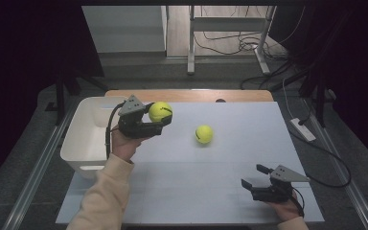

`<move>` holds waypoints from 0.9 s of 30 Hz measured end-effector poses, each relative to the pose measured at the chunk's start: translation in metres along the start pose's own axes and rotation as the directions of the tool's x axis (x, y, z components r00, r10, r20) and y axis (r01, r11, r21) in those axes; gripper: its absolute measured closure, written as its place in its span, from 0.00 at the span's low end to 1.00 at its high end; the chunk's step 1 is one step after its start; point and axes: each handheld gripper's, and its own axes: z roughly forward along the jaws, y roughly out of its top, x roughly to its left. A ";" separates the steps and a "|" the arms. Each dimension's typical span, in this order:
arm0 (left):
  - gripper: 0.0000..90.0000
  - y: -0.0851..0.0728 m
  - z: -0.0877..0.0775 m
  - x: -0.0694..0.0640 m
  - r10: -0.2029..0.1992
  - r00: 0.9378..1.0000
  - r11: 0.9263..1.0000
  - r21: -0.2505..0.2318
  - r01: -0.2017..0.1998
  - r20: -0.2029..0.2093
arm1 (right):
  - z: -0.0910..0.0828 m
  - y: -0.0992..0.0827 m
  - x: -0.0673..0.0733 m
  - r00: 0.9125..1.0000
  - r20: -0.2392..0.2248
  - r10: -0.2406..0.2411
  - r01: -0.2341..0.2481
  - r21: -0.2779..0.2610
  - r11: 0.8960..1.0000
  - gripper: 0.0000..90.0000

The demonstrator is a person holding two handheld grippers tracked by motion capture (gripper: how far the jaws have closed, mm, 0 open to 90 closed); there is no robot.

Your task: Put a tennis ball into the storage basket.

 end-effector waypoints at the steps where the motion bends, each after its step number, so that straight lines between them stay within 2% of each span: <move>1: 0.30 0.000 -0.001 0.001 -0.001 1.000 1.000 -0.002 0.001 -0.002 | 0.000 0.000 0.000 1.000 0.000 0.000 0.000 0.000 1.000 0.15; 27: 0.30 0.010 -0.014 0.017 -0.008 0.998 1.000 -0.022 0.006 -0.057 | -0.001 0.000 0.000 1.000 0.004 -0.002 0.002 -0.002 1.000 0.15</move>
